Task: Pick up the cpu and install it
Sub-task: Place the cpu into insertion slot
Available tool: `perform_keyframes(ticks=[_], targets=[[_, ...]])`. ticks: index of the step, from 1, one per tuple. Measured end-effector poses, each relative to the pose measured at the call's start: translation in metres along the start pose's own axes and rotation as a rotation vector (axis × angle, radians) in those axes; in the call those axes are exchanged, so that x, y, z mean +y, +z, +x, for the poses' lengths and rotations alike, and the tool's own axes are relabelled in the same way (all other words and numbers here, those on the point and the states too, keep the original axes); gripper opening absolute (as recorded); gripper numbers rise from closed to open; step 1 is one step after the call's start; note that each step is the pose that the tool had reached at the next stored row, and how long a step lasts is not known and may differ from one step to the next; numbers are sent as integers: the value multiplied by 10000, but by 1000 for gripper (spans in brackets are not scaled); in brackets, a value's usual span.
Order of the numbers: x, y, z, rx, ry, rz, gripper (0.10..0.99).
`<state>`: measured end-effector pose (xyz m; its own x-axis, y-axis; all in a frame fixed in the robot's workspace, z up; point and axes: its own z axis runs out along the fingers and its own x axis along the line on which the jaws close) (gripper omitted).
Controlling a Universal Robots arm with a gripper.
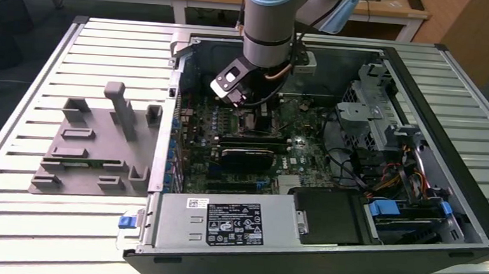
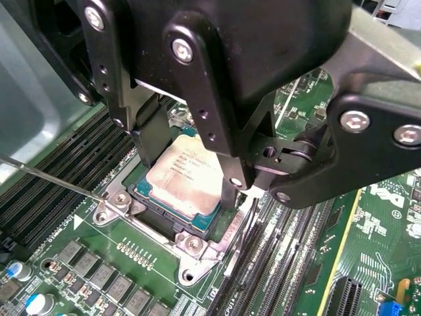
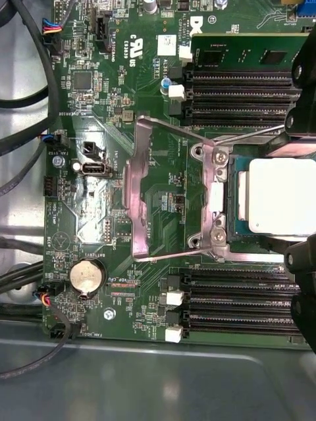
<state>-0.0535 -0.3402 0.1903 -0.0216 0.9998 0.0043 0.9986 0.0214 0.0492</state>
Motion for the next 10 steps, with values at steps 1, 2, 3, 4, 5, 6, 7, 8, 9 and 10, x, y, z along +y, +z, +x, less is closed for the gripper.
perform_keyframes(ticks=[1,2,3,4,5,6,7,8,9,10], targets=[[0,1,0,1,0,-1,545],[0,2,1,4,0,-2,545],[0,2,1,5,0,-3,545],[0,2,1,5,0,-3,545],[0,2,1,6,0,-3,545],[2,6,3,17,0,-12,553],[2,5,2,15,-1,-9,616],[1,5,2,12,0,-8,616],[1,3,1,8,-1,-5,616],[1,2,1,7,0,-4,616]])
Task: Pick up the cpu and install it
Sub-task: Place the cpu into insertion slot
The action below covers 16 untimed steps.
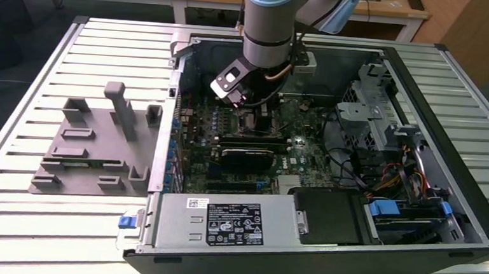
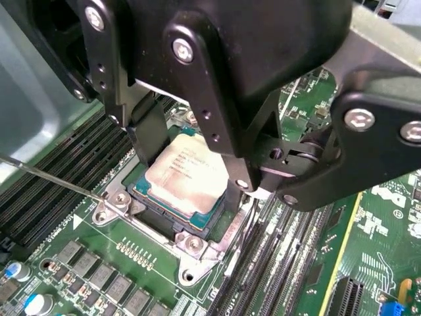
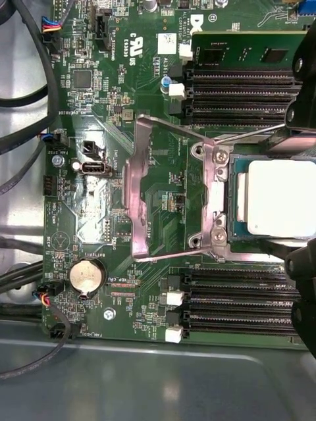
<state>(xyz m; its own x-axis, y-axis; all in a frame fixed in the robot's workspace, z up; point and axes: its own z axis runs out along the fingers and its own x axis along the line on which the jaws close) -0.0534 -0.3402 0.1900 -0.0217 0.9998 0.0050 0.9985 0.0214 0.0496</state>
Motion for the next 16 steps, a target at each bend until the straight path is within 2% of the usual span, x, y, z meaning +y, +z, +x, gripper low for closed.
perform_keyframes(ticks=[4,9,16], targets=[[1,-20,0,-1,0,1,616],[5,-99,0,-1,0,1,616],[6,-113,1,0,0,0,600]])
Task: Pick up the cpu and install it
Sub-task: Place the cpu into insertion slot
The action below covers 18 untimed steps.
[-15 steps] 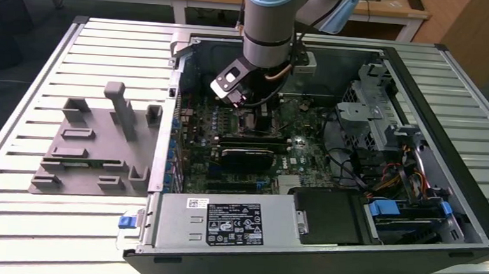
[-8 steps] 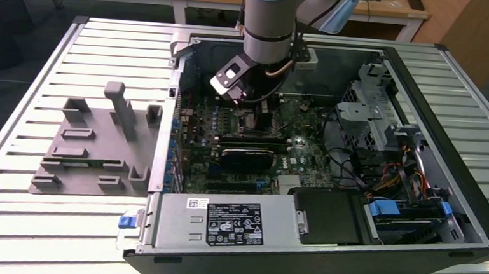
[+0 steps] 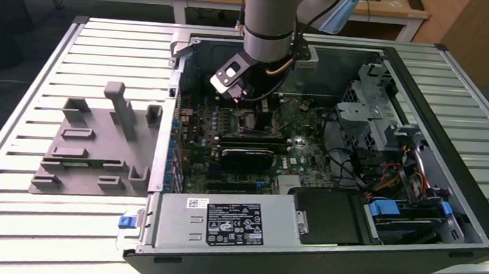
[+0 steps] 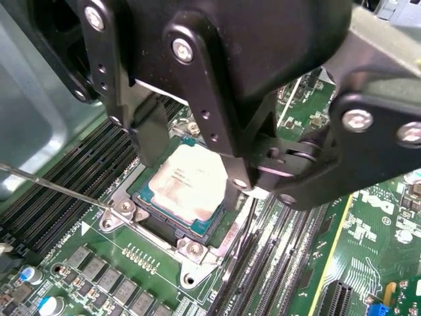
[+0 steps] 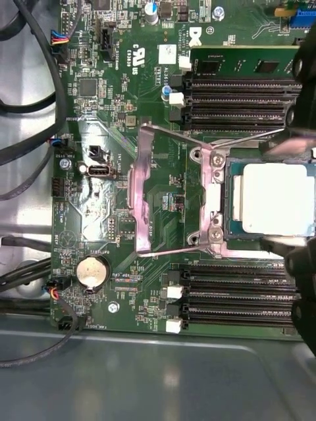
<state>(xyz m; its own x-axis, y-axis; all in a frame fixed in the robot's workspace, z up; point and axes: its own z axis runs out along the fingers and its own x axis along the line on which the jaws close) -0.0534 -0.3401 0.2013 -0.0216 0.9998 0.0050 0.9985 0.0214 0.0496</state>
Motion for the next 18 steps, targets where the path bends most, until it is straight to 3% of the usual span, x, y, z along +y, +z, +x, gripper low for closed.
perform_keyframes(ticks=[3,5,6,8,9,11,12,13,18], targets=[[0,-4,0,0,0,0,537],[0,-8,0,0,0,1,416],[0,-9,0,0,0,0,416],[1,-12,0,0,0,1,302],[1,-13,0,0,0,0,302],[1,-17,0,0,0,1,184],[1,-18,0,0,0,1,184],[1,-19,0,0,-1,0,125],[1,-23,0,0,0,0,106]])
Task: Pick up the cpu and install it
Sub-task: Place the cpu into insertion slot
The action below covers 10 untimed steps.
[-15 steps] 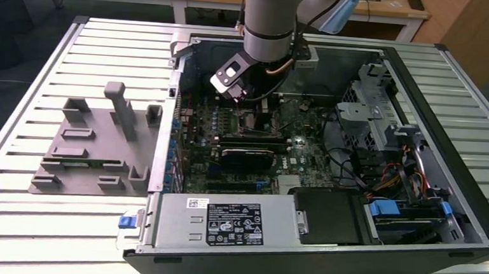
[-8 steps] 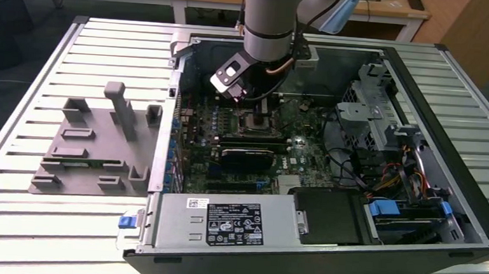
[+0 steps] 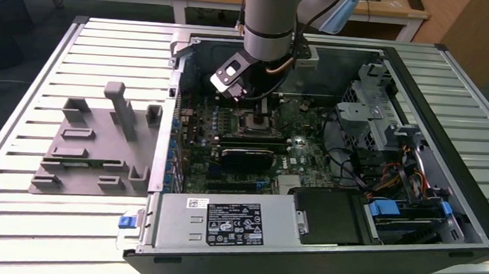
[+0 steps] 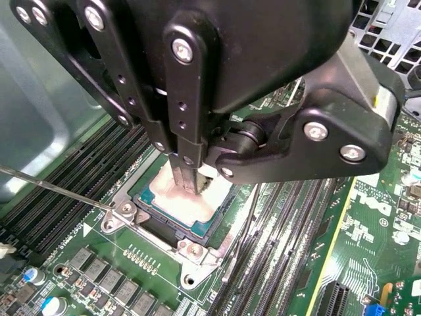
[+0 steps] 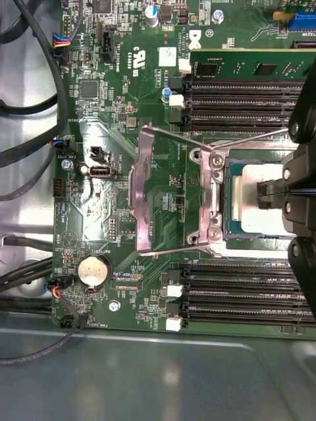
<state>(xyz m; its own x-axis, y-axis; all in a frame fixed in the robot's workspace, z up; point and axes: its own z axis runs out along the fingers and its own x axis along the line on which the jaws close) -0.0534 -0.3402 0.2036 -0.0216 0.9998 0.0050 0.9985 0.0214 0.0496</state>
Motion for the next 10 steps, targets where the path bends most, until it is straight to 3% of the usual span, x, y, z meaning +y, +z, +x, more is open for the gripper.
perform_keyframes(ticks=[10], targets=[[-2,38,1,14,0,0,106]])
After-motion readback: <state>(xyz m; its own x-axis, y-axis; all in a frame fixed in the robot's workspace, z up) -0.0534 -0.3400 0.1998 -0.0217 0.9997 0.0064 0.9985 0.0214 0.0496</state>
